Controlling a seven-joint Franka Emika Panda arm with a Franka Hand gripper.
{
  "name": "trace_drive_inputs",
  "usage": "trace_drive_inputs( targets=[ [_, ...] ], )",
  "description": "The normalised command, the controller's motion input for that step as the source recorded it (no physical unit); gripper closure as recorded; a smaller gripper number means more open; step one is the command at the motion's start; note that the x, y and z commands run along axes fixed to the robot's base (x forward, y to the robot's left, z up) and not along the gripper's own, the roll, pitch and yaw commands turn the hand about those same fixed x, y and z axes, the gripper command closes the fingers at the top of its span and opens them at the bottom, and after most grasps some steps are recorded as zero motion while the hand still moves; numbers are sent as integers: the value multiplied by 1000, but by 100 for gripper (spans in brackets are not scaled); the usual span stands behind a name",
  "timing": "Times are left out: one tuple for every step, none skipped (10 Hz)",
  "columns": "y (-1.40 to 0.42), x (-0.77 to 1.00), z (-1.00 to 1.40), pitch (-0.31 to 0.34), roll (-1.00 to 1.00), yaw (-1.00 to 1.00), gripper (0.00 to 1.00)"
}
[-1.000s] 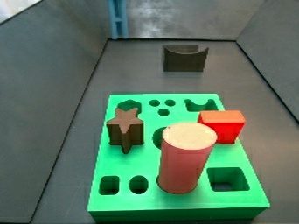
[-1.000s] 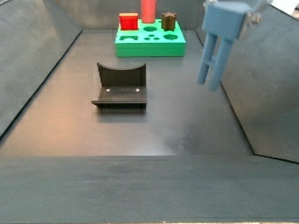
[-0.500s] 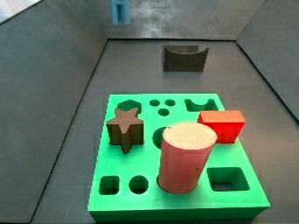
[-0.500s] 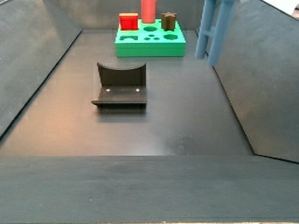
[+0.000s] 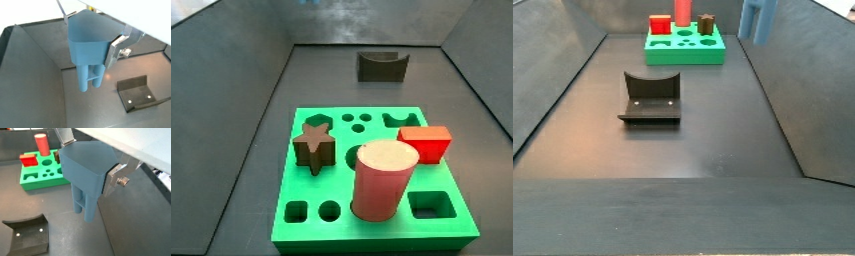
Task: Pick up the 3 prong object. Move up. Move to above the board. Insert the 3 prong object.
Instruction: Move to above the board.
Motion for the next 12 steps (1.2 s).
trace_drive_inputs(
  targets=[
    [-7, 9, 254, 80, 22, 8, 100],
    [-1000, 291, 46, 35, 34, 1000, 100],
    [-1000, 295, 36, 35, 42, 1000, 100],
    [-1000, 306, 36, 39, 42, 1000, 100],
    [-1000, 318, 35, 43, 28, 1000, 100],
    [-1000, 321, 36, 48, 42, 1000, 100],
    [-1000, 325, 36, 53, 47, 1000, 100],
    [-1000, 338, 38, 63, 34, 1000, 100],
    [-1000, 344, 39, 74, 54, 1000, 100],
    [-1000, 354, 39, 90, 58, 1000, 100],
    [-1000, 374, 43, 113, 51, 1000, 100],
    [-1000, 385, 50, 143, 64, 1000, 100]
  ],
)
